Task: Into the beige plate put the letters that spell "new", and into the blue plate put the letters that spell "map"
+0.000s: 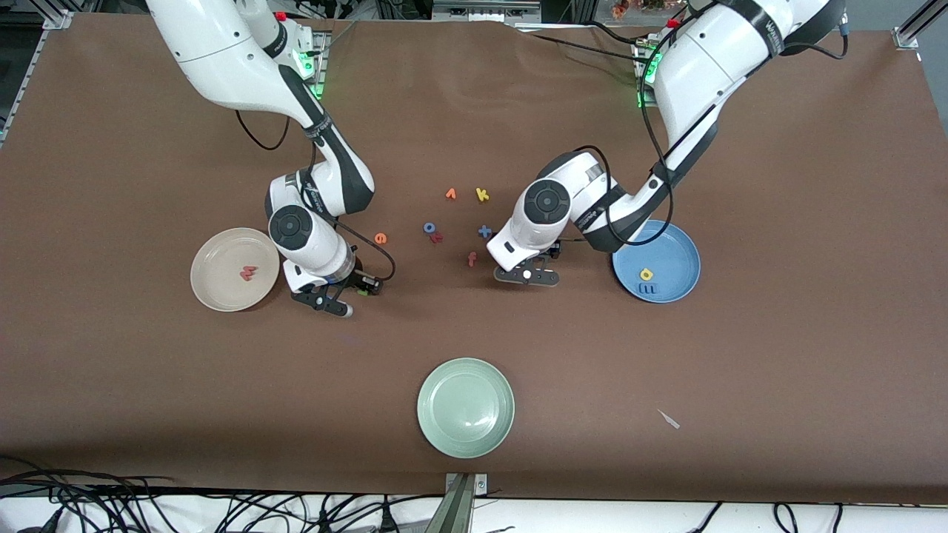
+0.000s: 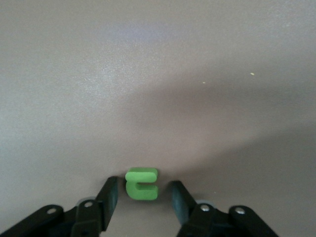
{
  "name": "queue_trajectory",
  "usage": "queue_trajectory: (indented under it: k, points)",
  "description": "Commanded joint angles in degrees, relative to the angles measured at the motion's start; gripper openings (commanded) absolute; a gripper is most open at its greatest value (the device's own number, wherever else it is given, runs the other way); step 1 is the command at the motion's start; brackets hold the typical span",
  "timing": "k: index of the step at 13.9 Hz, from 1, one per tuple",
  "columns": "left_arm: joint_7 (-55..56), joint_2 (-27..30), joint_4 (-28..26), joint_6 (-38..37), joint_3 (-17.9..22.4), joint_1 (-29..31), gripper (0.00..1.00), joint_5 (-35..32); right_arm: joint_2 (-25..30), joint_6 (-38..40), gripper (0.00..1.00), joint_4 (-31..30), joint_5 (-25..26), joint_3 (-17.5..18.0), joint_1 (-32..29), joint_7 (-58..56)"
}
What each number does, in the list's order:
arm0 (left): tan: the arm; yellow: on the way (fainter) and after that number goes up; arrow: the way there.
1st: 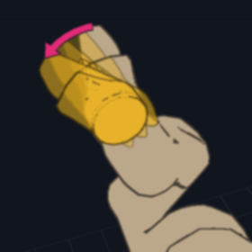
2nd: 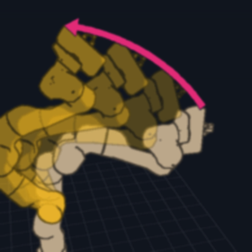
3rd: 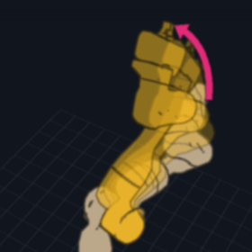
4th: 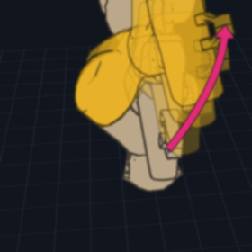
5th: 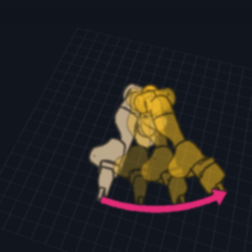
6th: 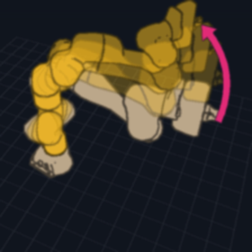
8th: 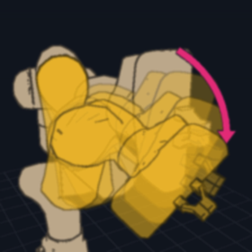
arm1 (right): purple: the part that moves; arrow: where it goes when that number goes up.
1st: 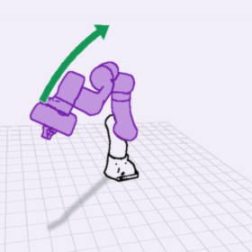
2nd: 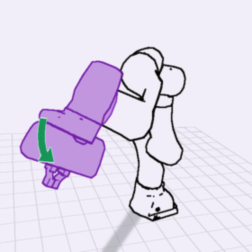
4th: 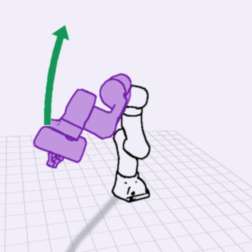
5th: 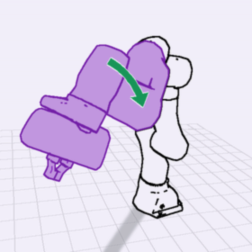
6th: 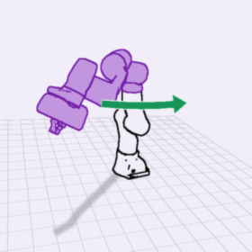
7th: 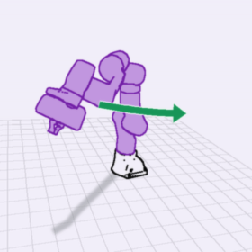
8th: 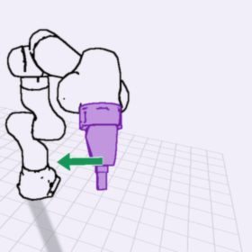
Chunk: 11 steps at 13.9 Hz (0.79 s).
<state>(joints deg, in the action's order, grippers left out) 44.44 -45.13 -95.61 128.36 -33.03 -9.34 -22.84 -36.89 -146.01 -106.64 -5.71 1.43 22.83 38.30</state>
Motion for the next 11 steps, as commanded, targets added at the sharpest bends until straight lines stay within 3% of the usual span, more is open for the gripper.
queue_trajectory:
  k: [1,4,8,11]
  points:
    - [-0.1,-0.9,1.7,-0.3,1.0,-1.4,0.93,-3.4,0.1,-0.8,0.50,-0.1,-0.4,0.3,-0.2,0.0]
    - [0.0,-1.8,1.4,-0.4,1.1,-1.6,0.89,-6.6,0.1,-0.9,0.50,0.2,-0.3,0.3,-0.7,-0.1]
    - [0.0,-2.6,1.4,-0.4,1.4,-1.6,0.80,-6.9,0.1,-0.8,0.38,0.2,-0.4,0.3,-0.7,0.0]
    - [0.0,-2.5,1.3,-0.9,1.4,-1.6,0.28,-6.8,0.1,-0.8,0.26,0.2,-0.4,0.3,-0.7,0.1]
